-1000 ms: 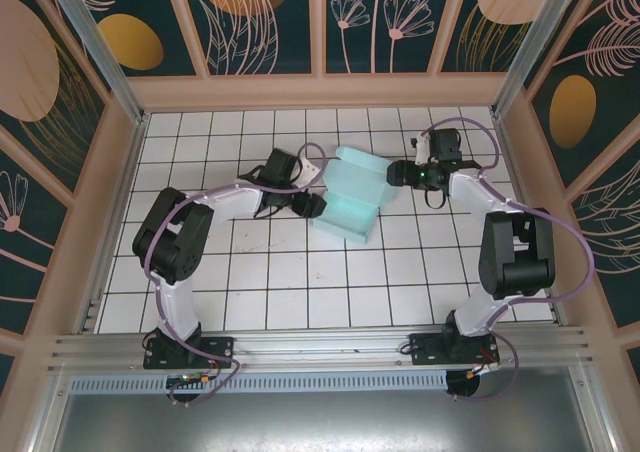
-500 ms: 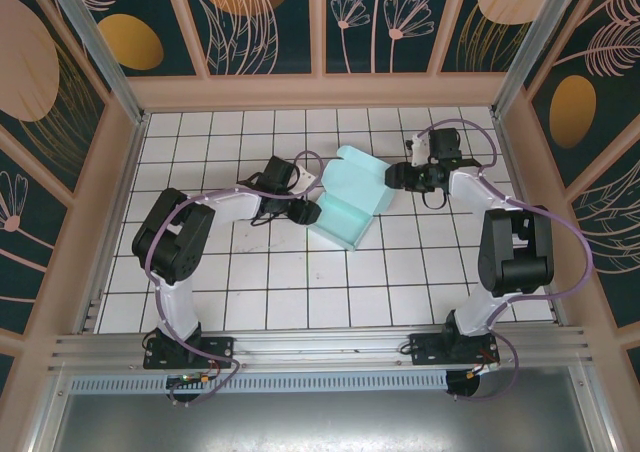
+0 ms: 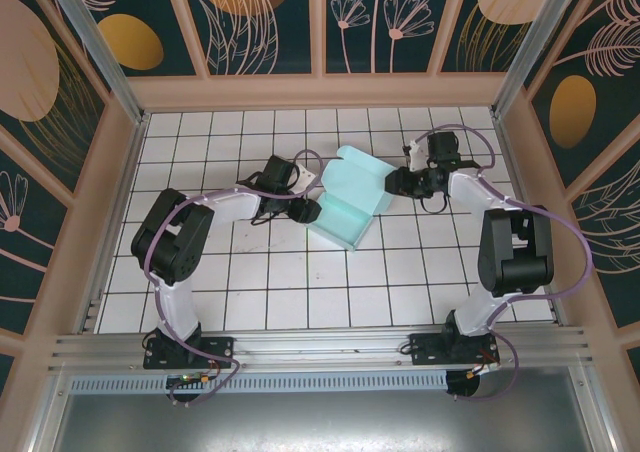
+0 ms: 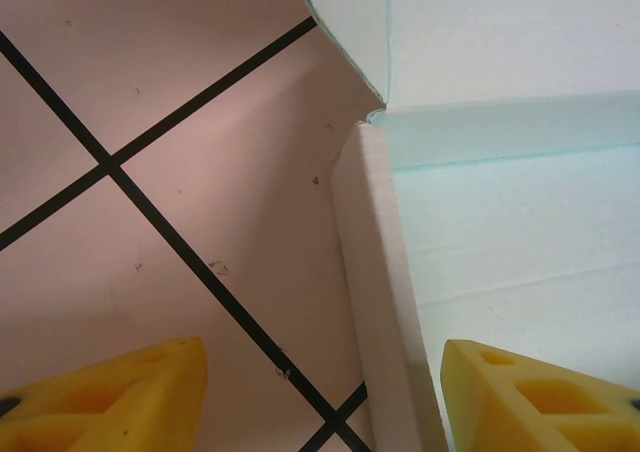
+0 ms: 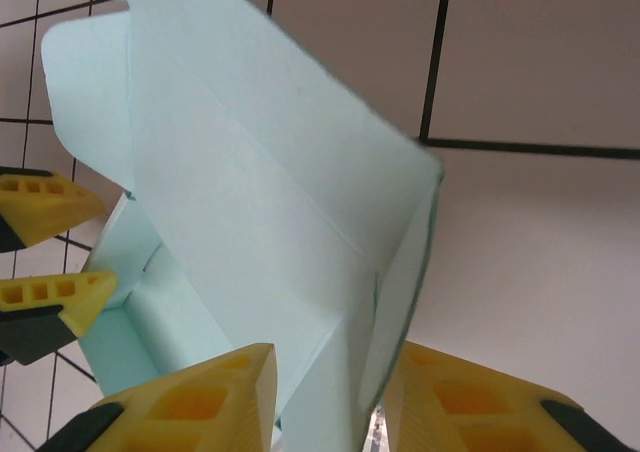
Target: Fold the paper box
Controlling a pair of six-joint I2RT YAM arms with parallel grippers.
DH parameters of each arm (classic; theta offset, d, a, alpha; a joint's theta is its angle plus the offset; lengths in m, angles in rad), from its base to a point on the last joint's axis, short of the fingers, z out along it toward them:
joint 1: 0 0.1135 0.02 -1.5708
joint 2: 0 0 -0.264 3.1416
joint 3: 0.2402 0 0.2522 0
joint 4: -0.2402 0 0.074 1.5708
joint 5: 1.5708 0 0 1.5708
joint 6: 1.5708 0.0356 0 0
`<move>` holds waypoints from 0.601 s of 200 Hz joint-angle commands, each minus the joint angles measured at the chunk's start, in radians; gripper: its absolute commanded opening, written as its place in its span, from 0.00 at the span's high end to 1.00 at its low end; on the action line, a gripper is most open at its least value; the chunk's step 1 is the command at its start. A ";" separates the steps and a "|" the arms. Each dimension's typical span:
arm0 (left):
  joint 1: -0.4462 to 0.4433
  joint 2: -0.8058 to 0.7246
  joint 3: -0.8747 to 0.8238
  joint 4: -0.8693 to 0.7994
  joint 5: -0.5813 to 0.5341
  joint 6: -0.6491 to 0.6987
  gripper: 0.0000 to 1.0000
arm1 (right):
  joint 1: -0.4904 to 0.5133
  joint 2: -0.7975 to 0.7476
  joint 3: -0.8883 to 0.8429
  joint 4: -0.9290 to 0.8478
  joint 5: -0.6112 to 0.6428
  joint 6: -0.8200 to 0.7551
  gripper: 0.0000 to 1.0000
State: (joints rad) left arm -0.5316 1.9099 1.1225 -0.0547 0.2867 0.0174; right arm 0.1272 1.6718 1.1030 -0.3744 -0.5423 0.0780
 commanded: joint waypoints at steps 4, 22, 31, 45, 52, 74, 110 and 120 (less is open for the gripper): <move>-0.005 -0.040 -0.007 0.019 0.006 -0.010 0.37 | 0.008 0.001 -0.023 -0.020 -0.018 0.016 0.67; -0.005 -0.042 -0.008 0.020 0.009 -0.010 0.37 | 0.009 0.007 -0.023 -0.027 -0.008 0.014 0.73; -0.005 -0.043 -0.009 0.020 0.009 -0.010 0.37 | 0.008 0.006 -0.021 -0.025 -0.007 0.018 0.80; -0.005 -0.046 -0.010 0.021 0.008 -0.009 0.37 | 0.009 0.003 -0.016 -0.025 -0.001 0.022 0.90; -0.005 -0.048 -0.012 0.021 0.008 -0.008 0.37 | 0.008 0.003 -0.011 -0.027 0.002 0.023 0.96; -0.005 -0.053 -0.016 0.028 0.003 -0.010 0.37 | 0.011 0.003 0.001 -0.039 0.011 0.011 1.00; -0.005 -0.128 -0.054 0.134 -0.008 -0.081 0.27 | 0.052 -0.069 -0.030 0.026 0.084 -0.088 1.00; -0.005 -0.156 -0.057 0.169 -0.014 -0.127 0.24 | 0.068 -0.098 -0.046 0.053 0.127 -0.114 1.00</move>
State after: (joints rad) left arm -0.5316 1.8473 1.0798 -0.0071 0.2821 -0.0177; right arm 0.1535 1.6512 1.0878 -0.3660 -0.5220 0.0608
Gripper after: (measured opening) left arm 0.732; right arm 0.040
